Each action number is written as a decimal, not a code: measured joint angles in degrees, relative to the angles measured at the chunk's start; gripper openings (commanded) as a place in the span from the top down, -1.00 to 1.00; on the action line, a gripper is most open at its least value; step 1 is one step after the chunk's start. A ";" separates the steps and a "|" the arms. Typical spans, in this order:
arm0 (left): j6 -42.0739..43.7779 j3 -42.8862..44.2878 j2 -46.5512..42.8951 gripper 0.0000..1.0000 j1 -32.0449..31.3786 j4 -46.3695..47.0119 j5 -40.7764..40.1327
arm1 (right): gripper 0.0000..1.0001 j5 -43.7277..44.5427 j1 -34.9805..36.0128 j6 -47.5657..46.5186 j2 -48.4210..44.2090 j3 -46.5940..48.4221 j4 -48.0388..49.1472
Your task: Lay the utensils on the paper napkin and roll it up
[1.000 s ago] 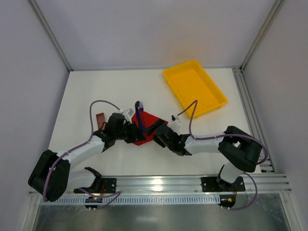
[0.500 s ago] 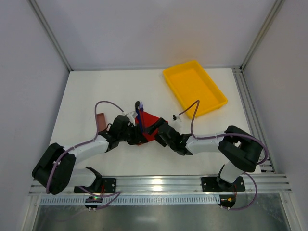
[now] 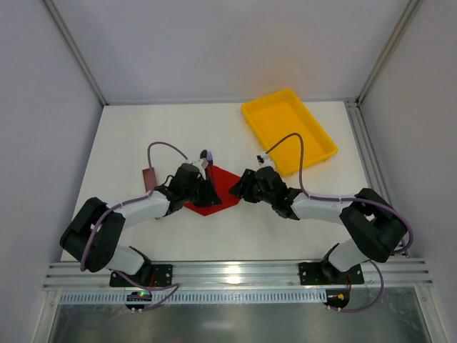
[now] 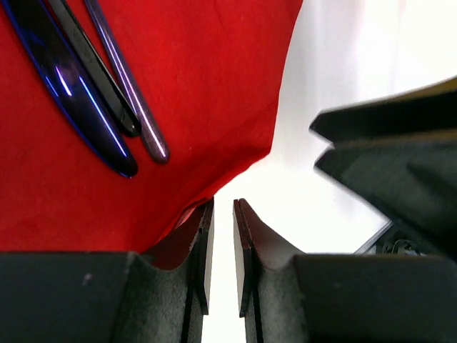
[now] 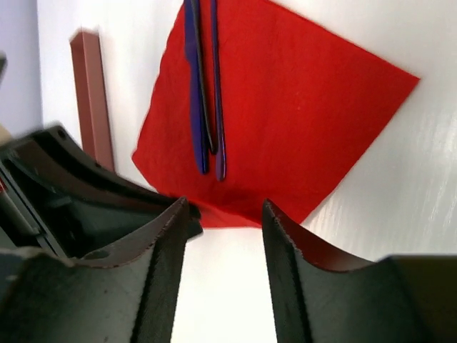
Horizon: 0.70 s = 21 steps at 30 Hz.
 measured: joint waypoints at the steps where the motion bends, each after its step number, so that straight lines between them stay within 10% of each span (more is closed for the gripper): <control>1: 0.11 0.48 0.39 0.59 -0.02 -0.02 -0.20 | 0.16 -1.73 -0.31 -2.12 0.00 -0.13 0.20; 21: 2.86 6.34 6.23 0.60 -0.09 -2.32 -2.97 | 0.51 -19.71 -1.57 -18.84 10.75 6.32 -0.70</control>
